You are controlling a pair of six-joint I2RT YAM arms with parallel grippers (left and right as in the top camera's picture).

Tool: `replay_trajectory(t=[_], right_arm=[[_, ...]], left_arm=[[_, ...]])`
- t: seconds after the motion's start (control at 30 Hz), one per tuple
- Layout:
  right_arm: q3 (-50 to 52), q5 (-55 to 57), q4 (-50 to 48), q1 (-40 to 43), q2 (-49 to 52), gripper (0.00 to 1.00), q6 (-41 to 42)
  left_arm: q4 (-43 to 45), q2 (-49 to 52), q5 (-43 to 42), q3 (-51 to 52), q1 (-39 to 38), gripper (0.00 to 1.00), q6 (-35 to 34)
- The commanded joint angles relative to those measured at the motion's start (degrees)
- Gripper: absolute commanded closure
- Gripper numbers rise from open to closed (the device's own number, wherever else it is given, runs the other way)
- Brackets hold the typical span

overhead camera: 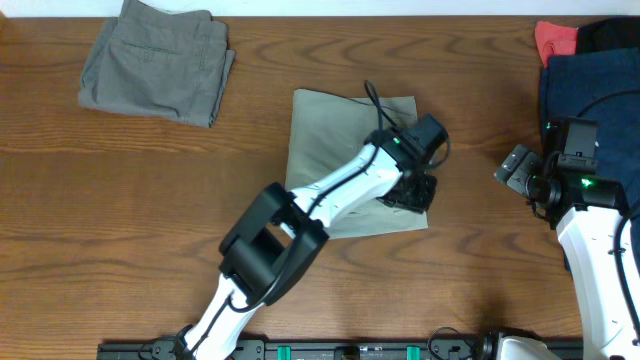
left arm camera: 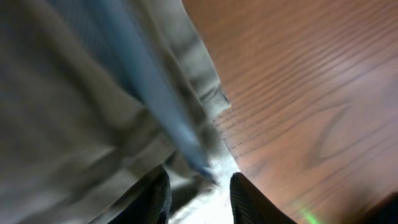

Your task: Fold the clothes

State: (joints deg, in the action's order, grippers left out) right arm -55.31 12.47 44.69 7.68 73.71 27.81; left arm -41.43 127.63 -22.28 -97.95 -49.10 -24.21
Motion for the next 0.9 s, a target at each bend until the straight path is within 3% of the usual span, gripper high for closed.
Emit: replay_trajectory(t=[0.0,0.27,0.47,0.67,0.87], right_arm=[[0.0,1.0,-0.1,-0.5,-0.1,0.01,-0.7],[0.0,1.0,-0.1,-0.5,-0.1,0.01,-0.7],[0.0,1.0,-0.1,-0.5,-0.1,0.01,-0.7],[0.0,1.0,-0.1,-0.5,-0.1,0.01,-0.7],[0.0,1.0,-0.1,-0.5,-0.1,0.01,-0.7]], left_arm=[[0.0,1.3,-1.9,0.7,-1.0,0.66,0.0],[0.0,-4.9,-0.9,-0.5,-0.7,0.68,5.9],[1.5,-11.5,13.3,-0.7,1.4,0.67,6.4],[5.2,-10.0,16.6,-0.5,6.1,0.66,6.4],[16.5,-5.1,16.6,-0.5,9.0,0.66,6.4]])
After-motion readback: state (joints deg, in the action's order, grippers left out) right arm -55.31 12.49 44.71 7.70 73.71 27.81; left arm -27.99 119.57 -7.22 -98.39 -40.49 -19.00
